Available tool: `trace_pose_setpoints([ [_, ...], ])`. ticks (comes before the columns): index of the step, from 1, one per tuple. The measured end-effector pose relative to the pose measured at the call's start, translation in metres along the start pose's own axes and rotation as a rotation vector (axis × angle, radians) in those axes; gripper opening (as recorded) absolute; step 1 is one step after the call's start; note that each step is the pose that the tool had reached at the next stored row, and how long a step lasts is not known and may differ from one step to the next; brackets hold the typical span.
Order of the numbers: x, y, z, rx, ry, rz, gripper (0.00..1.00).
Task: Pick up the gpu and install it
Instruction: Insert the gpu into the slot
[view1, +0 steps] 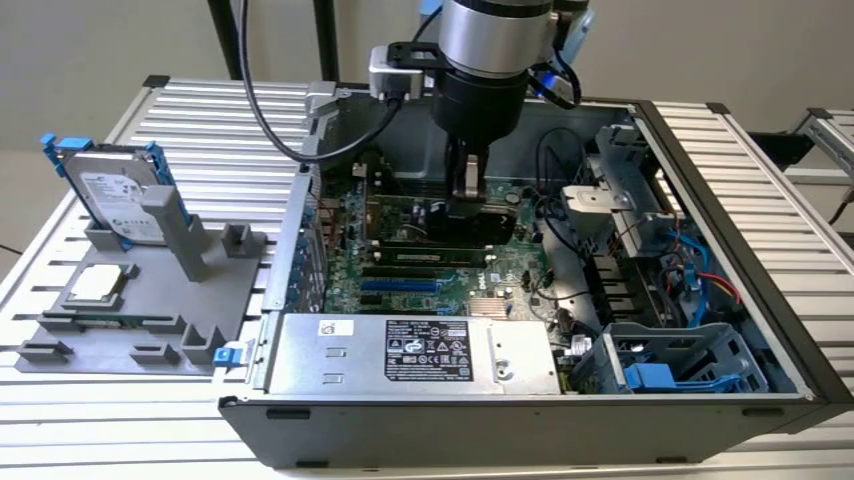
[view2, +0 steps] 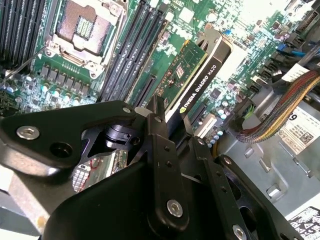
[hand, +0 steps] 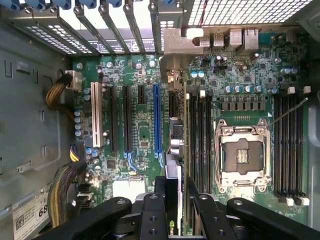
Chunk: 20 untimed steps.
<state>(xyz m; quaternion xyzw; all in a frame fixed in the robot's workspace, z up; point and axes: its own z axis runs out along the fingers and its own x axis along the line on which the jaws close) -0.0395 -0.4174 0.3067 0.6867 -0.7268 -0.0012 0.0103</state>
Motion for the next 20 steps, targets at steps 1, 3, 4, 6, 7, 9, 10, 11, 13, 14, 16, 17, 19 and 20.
trace_pose_setpoints([
  [1,0.0003,0.0005,0.0010,0.0000,0.0001,0.000,0.00],
  [3,0.0011,0.0013,0.0024,-0.0001,0.0003,0.000,0.00],
  [4,0.0015,0.0018,0.0031,0.0003,0.0003,0.000,0.00],
  [6,0.0026,0.0026,0.0047,0.0013,-0.0001,0.000,0.00],
  [7,0.0031,0.0029,0.0053,0.0016,-0.0001,0.000,0.00],
  [9,0.0038,0.0040,0.0066,0.0040,-0.0001,0.000,0.00],
  [10,0.0041,0.0047,0.0072,0.0063,-0.0001,0.000,0.00],
  [11,0.0044,0.0053,0.0078,0.0094,-0.0005,0.000,0.00],
  [13,0.0053,0.0068,0.0092,0.0171,-0.0010,0.000,0.00],
  [14,0.0059,0.0077,0.0097,0.0197,-0.0009,0.000,0.00],
  [16,0.0068,0.0091,0.0105,0.0215,-0.0012,0.000,0.00],
  [17,0.0073,0.0097,0.0108,0.0221,-0.0012,0.000,0.00],
  [19,0.0083,0.0111,0.0115,0.0226,-0.0013,0.000,0.00],
  [20,0.0089,0.0114,0.0117,0.0226,-0.0012,0.000,0.00],
])
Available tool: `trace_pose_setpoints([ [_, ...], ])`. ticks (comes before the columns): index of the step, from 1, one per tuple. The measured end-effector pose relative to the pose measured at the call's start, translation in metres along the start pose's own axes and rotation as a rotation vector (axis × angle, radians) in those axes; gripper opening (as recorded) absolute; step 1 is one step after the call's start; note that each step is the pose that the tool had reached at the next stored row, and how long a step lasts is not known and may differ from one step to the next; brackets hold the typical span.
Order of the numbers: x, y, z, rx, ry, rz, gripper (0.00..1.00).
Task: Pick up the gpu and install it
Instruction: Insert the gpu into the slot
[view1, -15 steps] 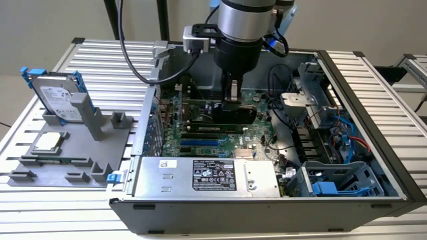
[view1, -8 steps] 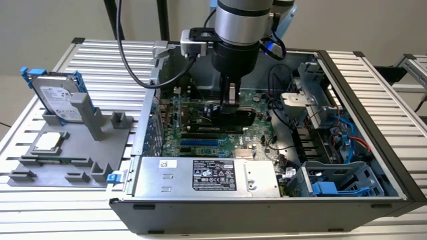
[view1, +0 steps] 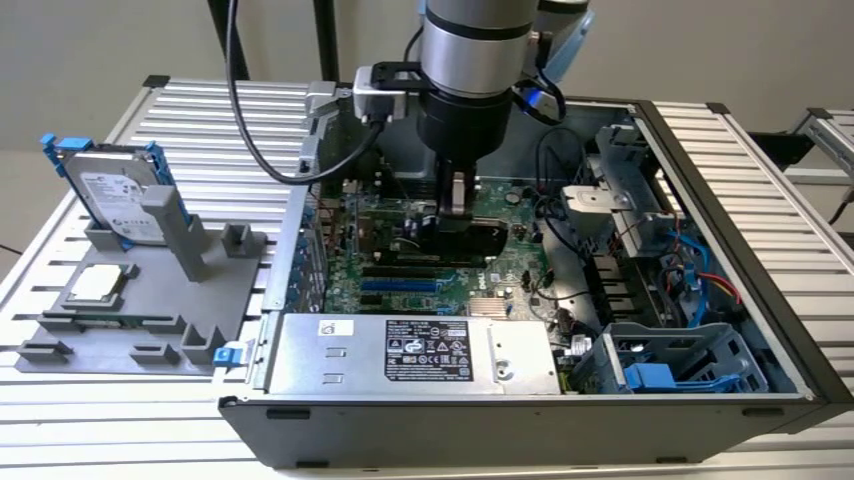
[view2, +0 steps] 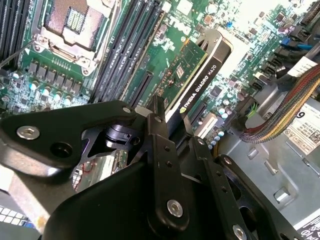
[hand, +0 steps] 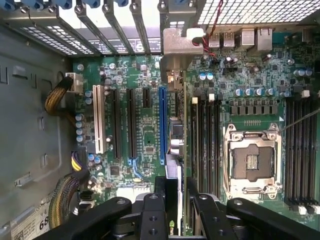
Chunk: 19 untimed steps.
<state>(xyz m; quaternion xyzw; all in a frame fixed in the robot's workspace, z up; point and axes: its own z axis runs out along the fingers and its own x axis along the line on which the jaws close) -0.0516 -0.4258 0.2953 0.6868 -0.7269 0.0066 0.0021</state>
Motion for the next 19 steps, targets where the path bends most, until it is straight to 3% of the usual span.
trace_pose_setpoints([
  [11,0.0077,0.0050,0.0032,0.0000,0.0000,-0.001,0.00],
  [19,0.0098,0.0132,0.0070,0.0000,0.0001,-0.002,0.00],
])
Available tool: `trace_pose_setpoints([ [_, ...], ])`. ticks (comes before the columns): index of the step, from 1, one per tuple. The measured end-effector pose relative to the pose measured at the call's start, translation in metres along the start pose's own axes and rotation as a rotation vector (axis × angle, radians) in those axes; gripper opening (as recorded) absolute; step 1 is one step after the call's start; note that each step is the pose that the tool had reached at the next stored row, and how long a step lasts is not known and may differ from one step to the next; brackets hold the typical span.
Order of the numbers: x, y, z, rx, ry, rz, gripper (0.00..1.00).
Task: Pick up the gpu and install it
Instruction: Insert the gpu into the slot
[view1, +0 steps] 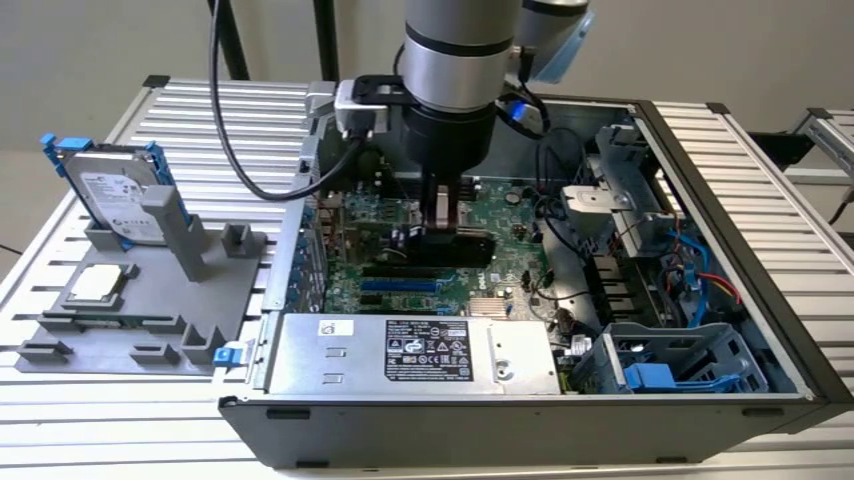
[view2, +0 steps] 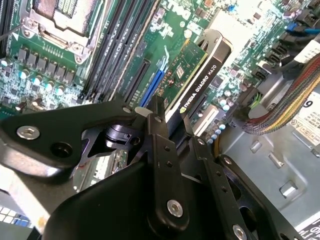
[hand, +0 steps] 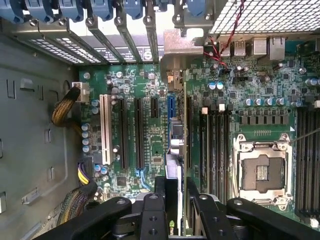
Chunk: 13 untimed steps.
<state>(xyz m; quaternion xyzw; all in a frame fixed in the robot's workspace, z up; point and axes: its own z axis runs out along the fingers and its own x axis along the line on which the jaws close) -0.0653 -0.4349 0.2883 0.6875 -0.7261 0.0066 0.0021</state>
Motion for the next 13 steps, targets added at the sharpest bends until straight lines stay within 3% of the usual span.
trace_pose_setpoints([
  [13,0.0034,0.0092,0.0055,0.0002,0.0000,-0.010,0.00],
])
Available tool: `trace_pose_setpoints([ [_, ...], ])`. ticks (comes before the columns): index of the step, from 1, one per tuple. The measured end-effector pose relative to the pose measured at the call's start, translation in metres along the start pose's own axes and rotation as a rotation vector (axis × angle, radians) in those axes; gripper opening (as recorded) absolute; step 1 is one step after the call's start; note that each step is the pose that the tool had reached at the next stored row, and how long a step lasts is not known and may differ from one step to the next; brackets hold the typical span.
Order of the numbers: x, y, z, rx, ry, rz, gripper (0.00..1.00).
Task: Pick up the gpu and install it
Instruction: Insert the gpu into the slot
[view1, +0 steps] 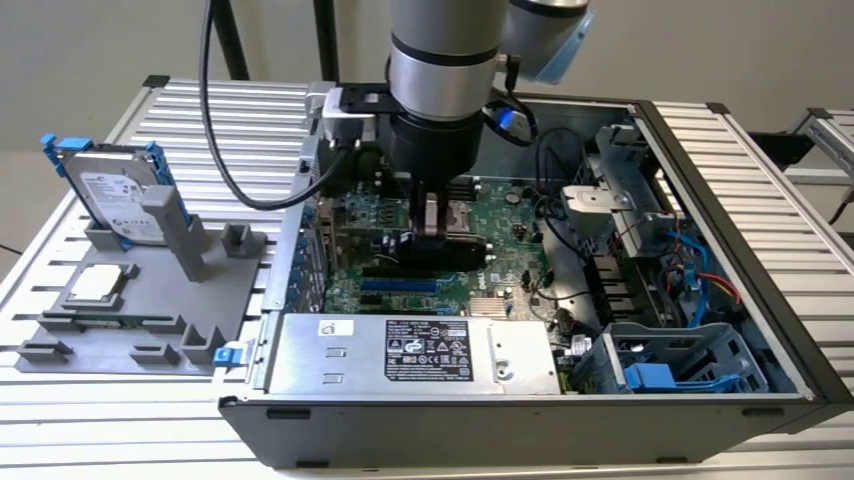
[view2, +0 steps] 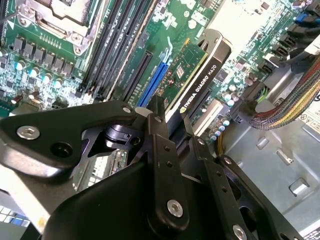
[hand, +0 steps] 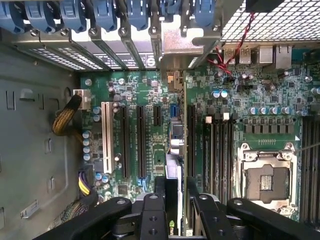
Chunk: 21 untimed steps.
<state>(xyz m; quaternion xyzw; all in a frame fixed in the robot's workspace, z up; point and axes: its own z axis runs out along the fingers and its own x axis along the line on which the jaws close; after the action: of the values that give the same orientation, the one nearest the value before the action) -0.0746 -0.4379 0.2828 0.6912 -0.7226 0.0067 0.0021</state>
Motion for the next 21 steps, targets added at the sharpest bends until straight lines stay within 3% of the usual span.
trace_pose_setpoints([
  [12,0.0044,0.0104,0.0054,0.0001,0.0002,-0.007,0.00],
  [21,0.0044,0.0112,0.0133,-0.0002,0.0006,-0.007,0.00],
])
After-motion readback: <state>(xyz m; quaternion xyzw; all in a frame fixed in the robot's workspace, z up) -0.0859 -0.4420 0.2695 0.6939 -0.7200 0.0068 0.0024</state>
